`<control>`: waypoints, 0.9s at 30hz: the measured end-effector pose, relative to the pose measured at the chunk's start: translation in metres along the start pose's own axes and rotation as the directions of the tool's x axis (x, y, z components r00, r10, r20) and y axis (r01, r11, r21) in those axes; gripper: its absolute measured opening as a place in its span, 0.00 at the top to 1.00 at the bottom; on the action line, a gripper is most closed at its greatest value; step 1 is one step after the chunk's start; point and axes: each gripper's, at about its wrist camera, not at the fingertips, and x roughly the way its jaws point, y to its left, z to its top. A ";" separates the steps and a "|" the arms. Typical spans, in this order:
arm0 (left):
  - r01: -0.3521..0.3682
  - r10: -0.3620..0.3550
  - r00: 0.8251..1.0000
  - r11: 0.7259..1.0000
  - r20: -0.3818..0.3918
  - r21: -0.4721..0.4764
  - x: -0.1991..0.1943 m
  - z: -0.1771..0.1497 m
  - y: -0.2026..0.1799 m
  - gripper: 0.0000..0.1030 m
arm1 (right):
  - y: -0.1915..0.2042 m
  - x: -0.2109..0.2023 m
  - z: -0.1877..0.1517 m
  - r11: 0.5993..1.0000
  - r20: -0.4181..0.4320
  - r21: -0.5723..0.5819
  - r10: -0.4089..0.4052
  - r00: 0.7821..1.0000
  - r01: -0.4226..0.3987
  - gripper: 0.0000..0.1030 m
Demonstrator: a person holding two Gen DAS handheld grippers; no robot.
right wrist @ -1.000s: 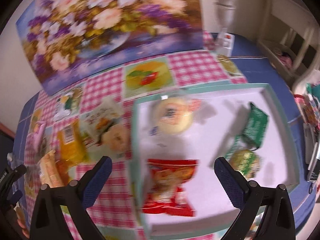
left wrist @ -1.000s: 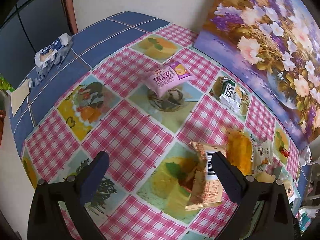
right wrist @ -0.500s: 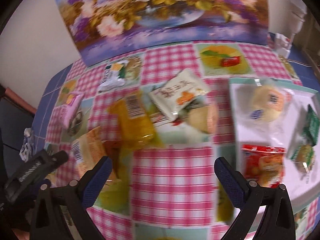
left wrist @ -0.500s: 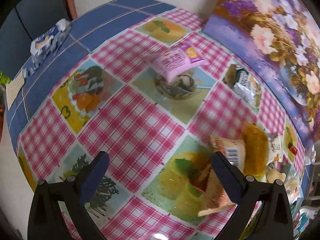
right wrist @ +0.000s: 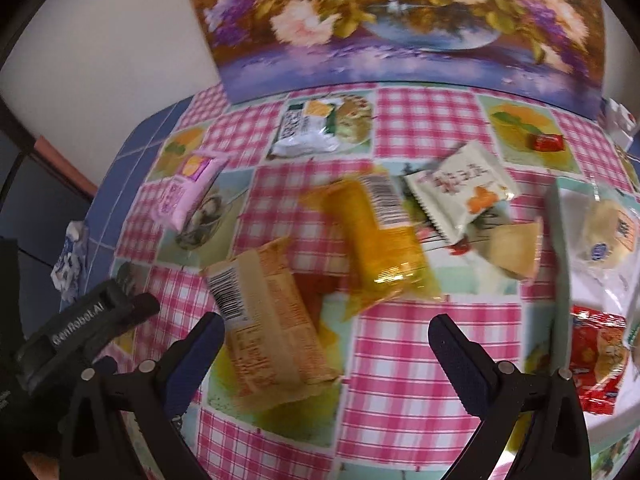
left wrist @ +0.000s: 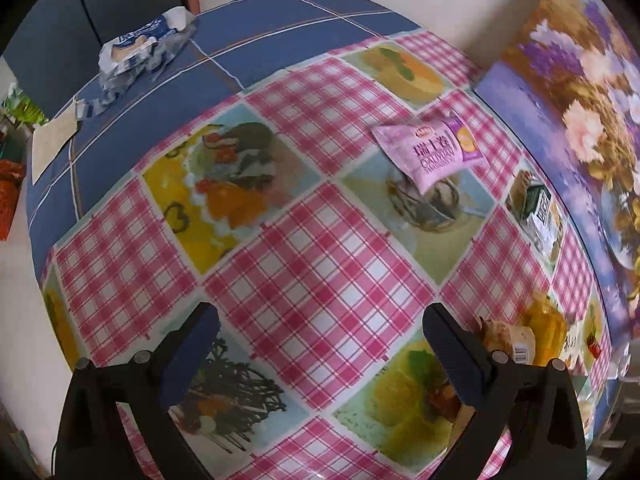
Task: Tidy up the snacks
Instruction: 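Withdraw both grippers from the tray back toward the remaining snacks, then grasp the beige barcode bread pack with the right gripper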
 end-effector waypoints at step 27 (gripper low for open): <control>0.002 -0.001 0.999 1.000 -0.039 0.023 0.022 0.010 -0.012 0.01 | 0.012 0.028 -0.003 0.995 -0.025 0.027 0.099 0.995 -0.098 0.54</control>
